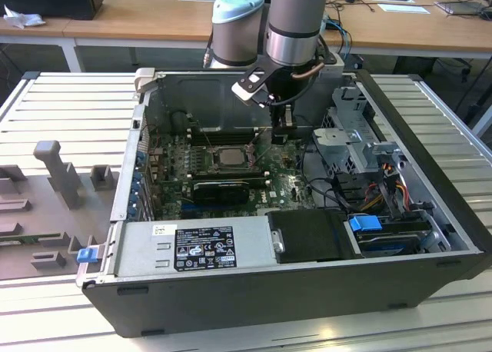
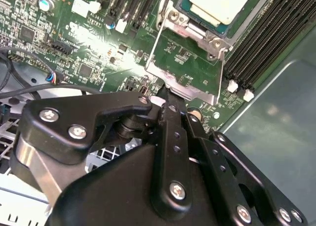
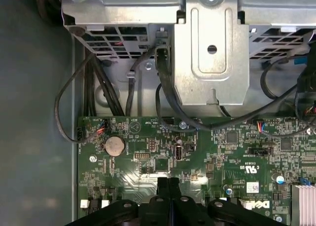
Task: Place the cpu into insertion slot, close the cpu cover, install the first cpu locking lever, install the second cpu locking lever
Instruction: 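Close the cpu cover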
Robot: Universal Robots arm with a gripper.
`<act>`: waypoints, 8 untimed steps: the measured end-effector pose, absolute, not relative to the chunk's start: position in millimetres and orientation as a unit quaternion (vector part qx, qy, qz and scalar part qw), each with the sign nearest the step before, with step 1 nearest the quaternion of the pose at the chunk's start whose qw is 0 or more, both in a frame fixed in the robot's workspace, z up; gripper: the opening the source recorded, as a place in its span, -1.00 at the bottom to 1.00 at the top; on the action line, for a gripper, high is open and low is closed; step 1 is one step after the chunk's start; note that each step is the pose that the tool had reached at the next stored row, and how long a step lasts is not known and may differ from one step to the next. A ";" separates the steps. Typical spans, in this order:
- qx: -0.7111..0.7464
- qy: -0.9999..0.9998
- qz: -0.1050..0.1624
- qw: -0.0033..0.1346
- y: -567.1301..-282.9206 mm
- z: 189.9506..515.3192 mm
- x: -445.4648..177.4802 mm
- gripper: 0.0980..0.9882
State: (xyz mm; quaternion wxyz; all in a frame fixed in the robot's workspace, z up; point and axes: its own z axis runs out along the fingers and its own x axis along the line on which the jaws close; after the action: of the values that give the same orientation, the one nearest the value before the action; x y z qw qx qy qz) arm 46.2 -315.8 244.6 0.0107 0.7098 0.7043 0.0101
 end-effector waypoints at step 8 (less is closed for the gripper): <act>0.710 0.704 0.010 0.011 -315.8 244.6 39.0 -0.98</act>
State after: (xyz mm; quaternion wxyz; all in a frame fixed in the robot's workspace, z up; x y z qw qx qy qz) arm 39.0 -315.8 244.6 0.0107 0.7098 0.7043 0.0101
